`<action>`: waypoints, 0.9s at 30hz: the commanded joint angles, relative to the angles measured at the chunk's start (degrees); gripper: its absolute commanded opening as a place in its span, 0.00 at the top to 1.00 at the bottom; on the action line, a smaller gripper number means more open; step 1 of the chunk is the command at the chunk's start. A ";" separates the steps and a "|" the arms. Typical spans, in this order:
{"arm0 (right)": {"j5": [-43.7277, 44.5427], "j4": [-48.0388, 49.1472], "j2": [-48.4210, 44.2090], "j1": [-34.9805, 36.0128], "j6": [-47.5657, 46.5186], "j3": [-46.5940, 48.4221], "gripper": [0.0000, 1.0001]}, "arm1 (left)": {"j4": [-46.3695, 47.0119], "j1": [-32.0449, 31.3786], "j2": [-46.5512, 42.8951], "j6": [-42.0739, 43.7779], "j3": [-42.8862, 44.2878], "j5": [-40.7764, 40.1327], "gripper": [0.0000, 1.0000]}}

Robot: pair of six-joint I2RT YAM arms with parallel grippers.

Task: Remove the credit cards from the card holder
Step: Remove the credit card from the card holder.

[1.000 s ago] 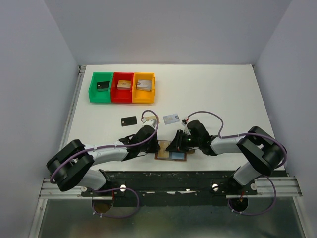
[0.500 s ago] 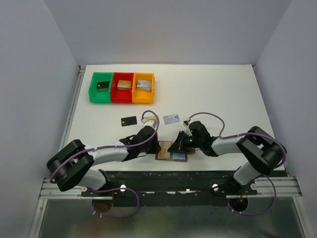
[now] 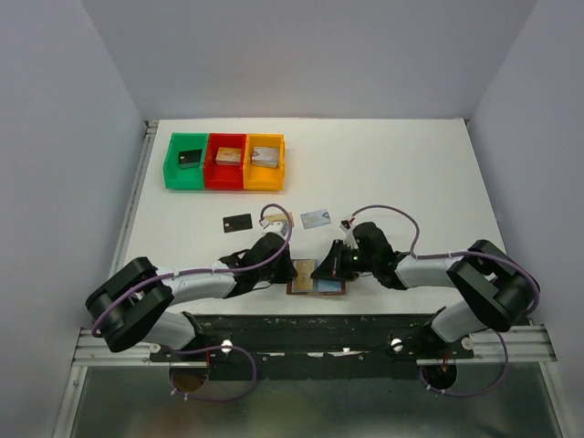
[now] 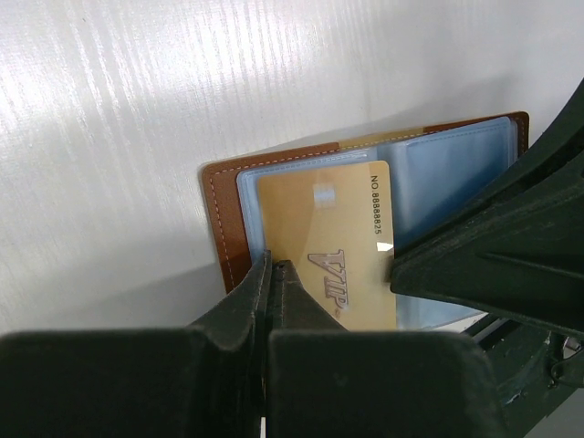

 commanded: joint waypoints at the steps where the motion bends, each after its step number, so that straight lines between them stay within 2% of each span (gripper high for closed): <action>1: -0.61 -0.80 -2.39 -0.65 -1.25 -0.54 0.86 | -6.28 -0.48 1.87 -0.18 -3.42 -0.55 1.00; 5: -1.31 -0.98 -2.21 -0.74 -1.43 -0.19 0.87 | -6.02 -0.48 1.79 -0.36 -3.51 -0.29 1.00; 10: -3.25 -2.03 0.16 -0.74 -1.87 1.39 0.72 | -4.88 -0.48 1.79 -0.62 -3.69 0.59 1.00; 13: -3.60 -3.35 1.83 -0.66 -1.87 2.18 0.68 | -4.70 -0.48 1.61 -0.79 -3.78 0.77 1.00; 27: -0.96 -7.74 2.53 -0.66 -2.92 2.80 0.66 | -7.94 -0.48 -1.99 -0.45 -4.04 -1.43 0.99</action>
